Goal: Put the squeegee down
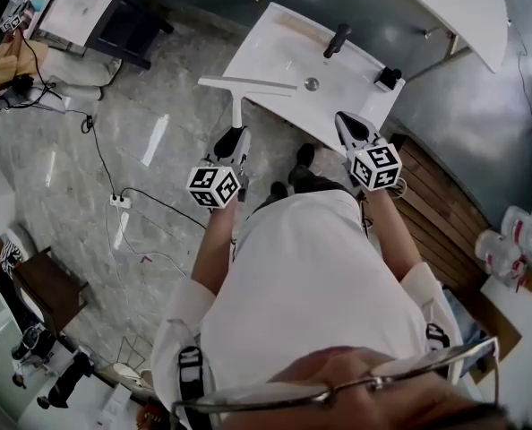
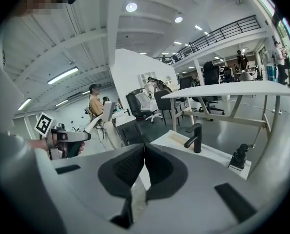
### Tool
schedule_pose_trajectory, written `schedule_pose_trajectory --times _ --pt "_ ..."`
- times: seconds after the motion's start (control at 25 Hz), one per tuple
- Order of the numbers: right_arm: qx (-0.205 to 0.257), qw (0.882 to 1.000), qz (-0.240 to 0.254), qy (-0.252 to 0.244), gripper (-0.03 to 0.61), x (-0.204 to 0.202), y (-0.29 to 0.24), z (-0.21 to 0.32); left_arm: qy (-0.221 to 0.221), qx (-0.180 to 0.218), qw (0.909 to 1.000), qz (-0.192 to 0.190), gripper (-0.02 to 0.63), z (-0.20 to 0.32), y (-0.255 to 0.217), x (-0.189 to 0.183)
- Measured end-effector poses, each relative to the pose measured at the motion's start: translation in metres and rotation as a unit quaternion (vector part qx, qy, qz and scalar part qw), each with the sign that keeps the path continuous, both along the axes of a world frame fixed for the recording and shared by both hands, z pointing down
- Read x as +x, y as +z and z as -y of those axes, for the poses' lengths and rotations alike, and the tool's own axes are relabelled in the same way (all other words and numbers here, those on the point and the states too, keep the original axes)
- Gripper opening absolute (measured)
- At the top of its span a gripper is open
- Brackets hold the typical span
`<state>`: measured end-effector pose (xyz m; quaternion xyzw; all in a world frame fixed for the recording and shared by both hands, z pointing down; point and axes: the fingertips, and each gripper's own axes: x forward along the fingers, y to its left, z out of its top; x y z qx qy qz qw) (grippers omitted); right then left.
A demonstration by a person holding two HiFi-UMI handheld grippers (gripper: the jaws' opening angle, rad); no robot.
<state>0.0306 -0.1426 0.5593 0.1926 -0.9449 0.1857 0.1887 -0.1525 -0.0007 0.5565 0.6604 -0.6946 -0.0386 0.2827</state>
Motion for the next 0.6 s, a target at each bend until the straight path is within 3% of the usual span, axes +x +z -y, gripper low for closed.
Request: schedule_pose_trajectory --times 0.4,0.6 --pt "-0.002 0.999 0.01 -0.037 0.009 -0.023 0.007 0.052 -0.017 -0.021 0.9996 -0.002 0.094 0.058 0.018 -0.013" --pt "-0.009 1.0 0.003 -0.029 0.015 -0.017 0.014 0.067 -0.004 -0.04 0.9992 -0.004 0.094 0.081 0.035 -0.014"
